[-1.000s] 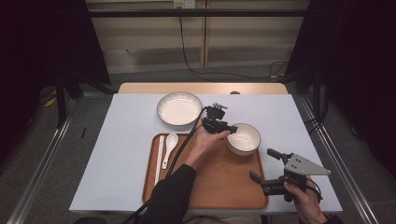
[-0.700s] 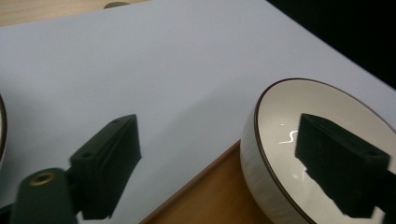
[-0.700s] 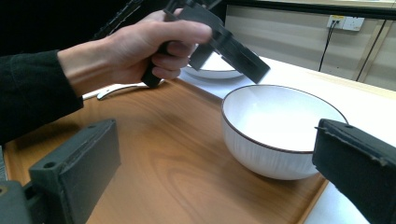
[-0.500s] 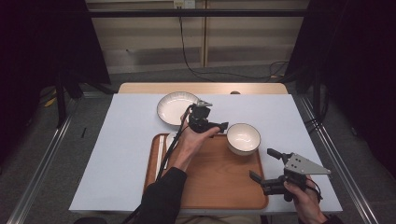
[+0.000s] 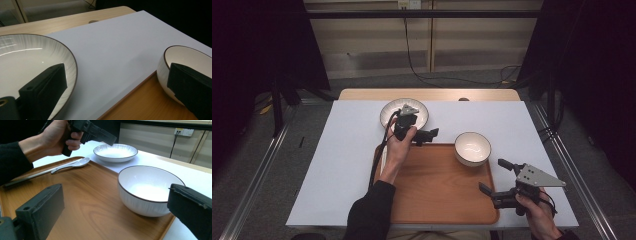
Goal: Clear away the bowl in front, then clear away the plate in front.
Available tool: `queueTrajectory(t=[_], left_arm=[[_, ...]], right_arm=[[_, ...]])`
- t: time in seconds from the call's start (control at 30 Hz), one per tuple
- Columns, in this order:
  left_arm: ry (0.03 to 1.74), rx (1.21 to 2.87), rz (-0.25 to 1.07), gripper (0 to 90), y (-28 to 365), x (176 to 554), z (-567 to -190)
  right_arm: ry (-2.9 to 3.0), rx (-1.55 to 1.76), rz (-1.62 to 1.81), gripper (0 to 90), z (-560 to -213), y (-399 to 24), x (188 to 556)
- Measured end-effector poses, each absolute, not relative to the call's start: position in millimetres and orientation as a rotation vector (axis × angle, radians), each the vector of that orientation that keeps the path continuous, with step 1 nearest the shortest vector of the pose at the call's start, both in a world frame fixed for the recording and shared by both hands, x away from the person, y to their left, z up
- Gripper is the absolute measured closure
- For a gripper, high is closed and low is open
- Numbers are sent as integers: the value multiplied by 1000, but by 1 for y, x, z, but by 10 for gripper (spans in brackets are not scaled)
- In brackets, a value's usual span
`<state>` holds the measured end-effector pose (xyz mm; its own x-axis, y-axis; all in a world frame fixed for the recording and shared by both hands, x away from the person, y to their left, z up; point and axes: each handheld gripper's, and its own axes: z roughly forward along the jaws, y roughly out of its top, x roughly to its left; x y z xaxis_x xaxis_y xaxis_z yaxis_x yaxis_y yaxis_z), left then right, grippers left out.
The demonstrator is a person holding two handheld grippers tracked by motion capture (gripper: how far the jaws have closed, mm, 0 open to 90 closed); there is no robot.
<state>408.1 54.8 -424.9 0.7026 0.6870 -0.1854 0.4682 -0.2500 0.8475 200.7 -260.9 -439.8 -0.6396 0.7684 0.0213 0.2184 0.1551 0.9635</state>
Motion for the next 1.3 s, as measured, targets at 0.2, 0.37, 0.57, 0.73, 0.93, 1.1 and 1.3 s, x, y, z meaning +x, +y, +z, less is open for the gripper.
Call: queueTrajectory(t=[0.2,0.37,0.57,0.73,0.93,1.1,1.3], left_arm=[[897,1893,304,29,72,410,-419],[923,1878,324,33,89,414,-416],[945,1854,364,41,110,422,-408],[974,1836,393,52,126,428,-405],[1009,1793,437,75,141,437,-404],[1019,1806,429,106,149,455,-408],[1067,1828,410,126,157,474,-417]], right_arm=[[1954,938,1506,4,-440,-261,200],[1953,936,1504,4,-439,-261,199],[1953,941,1496,4,-440,-261,200],[1952,947,1495,4,-440,-261,200],[1955,948,1492,4,-440,-261,200],[1961,939,1495,4,-440,-260,200],[1958,946,1497,4,-440,-261,199]])
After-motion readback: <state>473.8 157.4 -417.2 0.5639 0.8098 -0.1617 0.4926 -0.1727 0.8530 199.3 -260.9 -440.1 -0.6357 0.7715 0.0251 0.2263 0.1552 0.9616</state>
